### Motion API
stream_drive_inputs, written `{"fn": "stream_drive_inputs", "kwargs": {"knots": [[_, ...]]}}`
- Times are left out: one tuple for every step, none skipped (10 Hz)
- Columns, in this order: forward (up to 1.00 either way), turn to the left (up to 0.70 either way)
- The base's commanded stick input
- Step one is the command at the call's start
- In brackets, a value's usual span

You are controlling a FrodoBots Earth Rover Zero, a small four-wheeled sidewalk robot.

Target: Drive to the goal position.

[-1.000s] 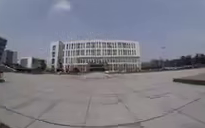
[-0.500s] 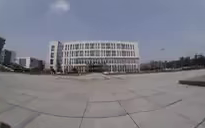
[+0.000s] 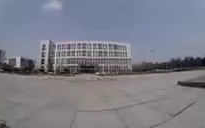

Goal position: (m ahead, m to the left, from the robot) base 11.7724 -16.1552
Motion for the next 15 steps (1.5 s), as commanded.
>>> {"fn": "stream_drive_inputs", "kwargs": {"knots": [[1.0, -0.11], [1.0, 0.0], [1.0, 0.0], [1.0, 0.0], [1.0, 0.0], [1.0, 0.0], [1.0, 0.0], [1.0, 0.0], [1.0, 0.0], [1.0, 0.0], [1.0, 0.0], [1.0, 0.0], [1.0, 0.0], [1.0, 0.0], [1.0, 0.0]]}}
